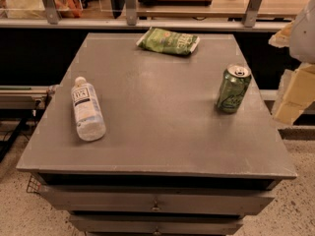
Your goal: Move green can near green jalapeno chip bag
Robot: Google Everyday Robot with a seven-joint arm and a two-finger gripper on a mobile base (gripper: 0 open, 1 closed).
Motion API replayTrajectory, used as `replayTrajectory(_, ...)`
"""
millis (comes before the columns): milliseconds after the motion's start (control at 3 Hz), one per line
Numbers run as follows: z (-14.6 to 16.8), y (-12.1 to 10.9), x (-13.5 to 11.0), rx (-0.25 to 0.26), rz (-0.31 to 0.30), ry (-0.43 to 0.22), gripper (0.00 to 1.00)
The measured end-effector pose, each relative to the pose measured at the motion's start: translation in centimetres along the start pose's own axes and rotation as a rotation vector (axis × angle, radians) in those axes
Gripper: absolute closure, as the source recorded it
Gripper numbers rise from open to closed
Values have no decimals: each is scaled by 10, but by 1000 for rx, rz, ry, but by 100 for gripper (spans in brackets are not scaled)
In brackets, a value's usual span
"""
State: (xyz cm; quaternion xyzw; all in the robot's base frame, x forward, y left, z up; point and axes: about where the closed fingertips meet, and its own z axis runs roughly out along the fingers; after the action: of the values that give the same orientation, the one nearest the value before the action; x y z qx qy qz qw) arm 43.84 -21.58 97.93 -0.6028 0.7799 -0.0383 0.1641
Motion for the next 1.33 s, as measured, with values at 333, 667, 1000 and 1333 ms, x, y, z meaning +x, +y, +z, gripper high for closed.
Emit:
replayTrajectory(333, 0, 0, 0, 1, 1, -1, 0)
replayTrajectory(667, -1, -21, 9, 34, 66, -62, 0)
replayTrajectory(1000, 7, -50, 25, 64, 177, -193, 0)
replayTrajectory(1333, 34, -60, 23, 28, 272, -337, 0)
